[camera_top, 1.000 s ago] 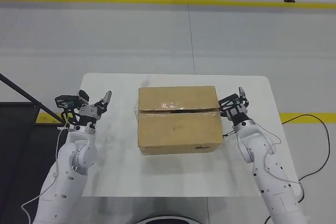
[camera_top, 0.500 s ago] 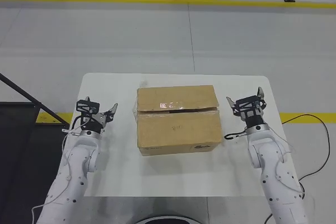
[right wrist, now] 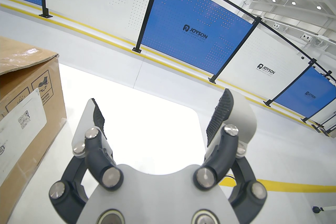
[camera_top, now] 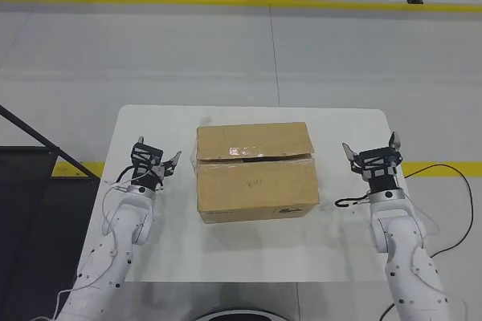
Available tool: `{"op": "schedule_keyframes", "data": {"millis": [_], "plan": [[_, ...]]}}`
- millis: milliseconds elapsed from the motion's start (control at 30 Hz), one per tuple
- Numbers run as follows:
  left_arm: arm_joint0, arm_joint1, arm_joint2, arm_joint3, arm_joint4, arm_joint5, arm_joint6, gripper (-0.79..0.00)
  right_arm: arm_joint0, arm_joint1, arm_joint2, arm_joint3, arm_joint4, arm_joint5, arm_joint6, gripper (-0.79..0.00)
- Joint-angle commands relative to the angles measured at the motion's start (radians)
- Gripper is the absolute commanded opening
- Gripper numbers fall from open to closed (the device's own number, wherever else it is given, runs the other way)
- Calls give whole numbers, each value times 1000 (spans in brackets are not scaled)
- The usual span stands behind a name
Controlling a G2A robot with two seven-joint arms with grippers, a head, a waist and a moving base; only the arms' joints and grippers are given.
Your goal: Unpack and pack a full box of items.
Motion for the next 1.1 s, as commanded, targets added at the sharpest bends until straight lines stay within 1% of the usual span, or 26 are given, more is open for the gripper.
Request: {"op": "schedule_keyframes", "data": {"millis": [0,133,267,333,467,600,733,833,967,1067], "plan": [[-13,-3,27,25,53,2,33,0,0,0,0,0,0,0,0,0],[-55,-11,58,83,116,49,49,0,0,0,0,0,0,0,0,0],[-92,-19,80,131,132,66,52,0,0,0,0,0,0,0,0,0],[-107,-25,96,151,164,112,54,0,0,0,0,0,0,0,0,0],[-144,-37,132,194,176,120,81,0,0,0,0,0,0,0,0,0],[-185,-50,163,250,197,149,99,0,0,0,0,0,0,0,0,0],[-223,-63,188,305,221,200,100,0,0,0,0,0,0,0,0,0],[-237,-72,198,326,203,209,124,0,0,0,0,0,0,0,0,0],[-243,-79,190,339,168,235,161,0,0,0,0,0,0,0,0,0],[-235,-82,176,336,142,260,186,0,0,0,0,0,0,0,0,0]]}}
